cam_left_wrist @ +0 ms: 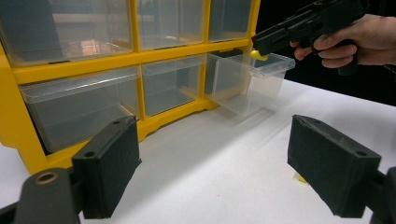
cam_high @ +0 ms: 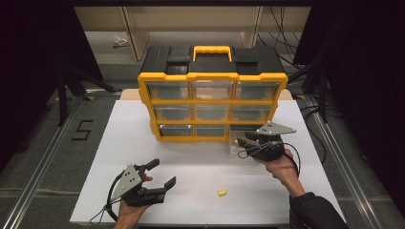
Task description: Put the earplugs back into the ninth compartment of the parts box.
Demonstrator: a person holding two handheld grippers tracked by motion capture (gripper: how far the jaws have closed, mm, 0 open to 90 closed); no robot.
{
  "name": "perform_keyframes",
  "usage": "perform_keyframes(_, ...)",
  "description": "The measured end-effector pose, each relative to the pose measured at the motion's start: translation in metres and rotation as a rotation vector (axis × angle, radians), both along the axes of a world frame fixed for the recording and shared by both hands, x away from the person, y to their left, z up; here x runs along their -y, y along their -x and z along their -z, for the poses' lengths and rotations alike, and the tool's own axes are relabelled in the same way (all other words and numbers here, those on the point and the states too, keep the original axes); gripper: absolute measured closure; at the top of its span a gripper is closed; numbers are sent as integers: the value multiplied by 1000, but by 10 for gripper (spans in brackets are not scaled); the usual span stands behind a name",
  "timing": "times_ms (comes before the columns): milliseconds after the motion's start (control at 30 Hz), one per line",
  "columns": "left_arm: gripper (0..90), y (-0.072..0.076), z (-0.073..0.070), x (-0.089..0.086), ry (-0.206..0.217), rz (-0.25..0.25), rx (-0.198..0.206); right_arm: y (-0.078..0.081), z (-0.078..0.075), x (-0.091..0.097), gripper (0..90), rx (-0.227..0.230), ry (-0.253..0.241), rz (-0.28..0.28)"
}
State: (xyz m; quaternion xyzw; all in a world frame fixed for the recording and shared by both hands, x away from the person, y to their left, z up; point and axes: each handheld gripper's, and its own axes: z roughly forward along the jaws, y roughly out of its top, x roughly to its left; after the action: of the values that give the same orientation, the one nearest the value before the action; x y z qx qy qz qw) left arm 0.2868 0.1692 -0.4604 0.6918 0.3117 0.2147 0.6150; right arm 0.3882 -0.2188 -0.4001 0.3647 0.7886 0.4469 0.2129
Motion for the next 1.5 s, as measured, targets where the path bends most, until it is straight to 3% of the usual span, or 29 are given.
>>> perform_keyframes(300,164,0,0,0,-2,-1,0,0,0,0,503,22,9,68)
perform_keyframes(333,164,0,0,0,-2,-1,0,0,0,-1,509,14,29,77)
perform_keyframes(367,164,0,0,0,-3,-1,0,0,1,-3,506,27,81,110)
perform_keyframes(433,164,0,0,0,-3,-1,2,0,1,-2,503,-3,16,100)
perform_keyframes(500,164,0,0,0,-4,-1,0,0,3,-3,495,32,88,137)
perform_keyframes(533,164,0,0,0,-3,-1,1,-1,3,-2,508,12,59,125)
perform_keyframes(600,165,0,0,0,-4,-2,0,-1,3,-2,517,25,84,149)
perform_keyframes(667,165,0,0,0,-5,-1,2,-2,2,1,523,0,39,137)
perform_keyframes(733,165,0,0,1,-4,-2,0,-3,3,3,536,7,68,166)
perform_keyframes(767,165,0,0,0,-7,-2,2,-4,5,5,536,-24,38,158)
perform_keyframes(800,165,0,0,0,-7,-2,2,-4,5,5,536,-24,38,158)
perform_keyframes(833,165,0,0,0,-5,-2,0,-5,3,7,533,-37,-4,172)
perform_keyframes(867,165,0,0,0,-5,-3,-1,-4,3,6,530,-14,21,179)
perform_keyframes(933,165,0,0,0,-7,-2,0,-6,3,7,531,-48,-12,159)
perform_keyframes(1000,165,0,0,0,-7,-2,4,-4,4,6,528,-28,21,174)
perform_keyframes(1200,165,0,0,0,-5,-2,1,1,-2,1,469,-19,10,125)
perform_keyframes(1500,165,1,-1,0,-3,-2,3,25,-14,-18,317,-27,-21,-27)
